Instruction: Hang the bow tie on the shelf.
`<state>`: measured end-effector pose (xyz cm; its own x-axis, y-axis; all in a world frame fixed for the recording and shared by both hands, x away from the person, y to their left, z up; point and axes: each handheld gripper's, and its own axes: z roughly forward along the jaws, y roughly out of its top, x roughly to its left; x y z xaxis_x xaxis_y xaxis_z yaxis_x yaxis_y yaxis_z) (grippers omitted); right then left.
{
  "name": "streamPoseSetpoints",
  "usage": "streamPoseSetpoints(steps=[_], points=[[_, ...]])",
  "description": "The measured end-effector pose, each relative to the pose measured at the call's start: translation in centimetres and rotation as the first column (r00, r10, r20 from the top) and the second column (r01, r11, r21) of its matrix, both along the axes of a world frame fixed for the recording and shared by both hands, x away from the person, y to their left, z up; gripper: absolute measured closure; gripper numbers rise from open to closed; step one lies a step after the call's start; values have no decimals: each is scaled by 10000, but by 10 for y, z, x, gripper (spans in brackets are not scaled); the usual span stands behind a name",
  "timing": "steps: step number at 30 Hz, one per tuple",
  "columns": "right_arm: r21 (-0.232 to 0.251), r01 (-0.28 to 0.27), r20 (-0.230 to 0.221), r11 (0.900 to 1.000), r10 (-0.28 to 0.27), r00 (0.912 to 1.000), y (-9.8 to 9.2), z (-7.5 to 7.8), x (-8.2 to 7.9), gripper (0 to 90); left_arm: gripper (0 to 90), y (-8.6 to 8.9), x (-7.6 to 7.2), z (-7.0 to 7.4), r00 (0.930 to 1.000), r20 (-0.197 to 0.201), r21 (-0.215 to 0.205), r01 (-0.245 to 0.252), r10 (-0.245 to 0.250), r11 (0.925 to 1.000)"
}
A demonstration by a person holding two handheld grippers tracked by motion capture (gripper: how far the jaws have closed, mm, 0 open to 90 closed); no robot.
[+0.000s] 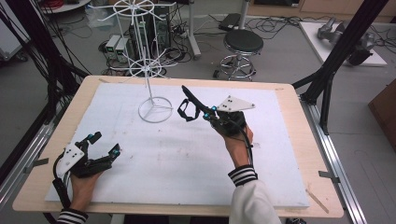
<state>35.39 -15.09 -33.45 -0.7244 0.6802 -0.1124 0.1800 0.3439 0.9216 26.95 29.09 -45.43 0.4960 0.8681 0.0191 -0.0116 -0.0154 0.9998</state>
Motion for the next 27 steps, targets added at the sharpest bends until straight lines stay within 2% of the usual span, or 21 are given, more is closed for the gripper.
streamPoseSetpoints(steps=[13,27], points=[[429,-487,358,9979,472,9982,28,25,4,857,162,0,0,0,10000,-5,-18,18,-18,10000],[413,-1066,569,9934,1042,9929,61,41,7,857,162,0,0,0,10000,-42,4,21,-21,10000]])
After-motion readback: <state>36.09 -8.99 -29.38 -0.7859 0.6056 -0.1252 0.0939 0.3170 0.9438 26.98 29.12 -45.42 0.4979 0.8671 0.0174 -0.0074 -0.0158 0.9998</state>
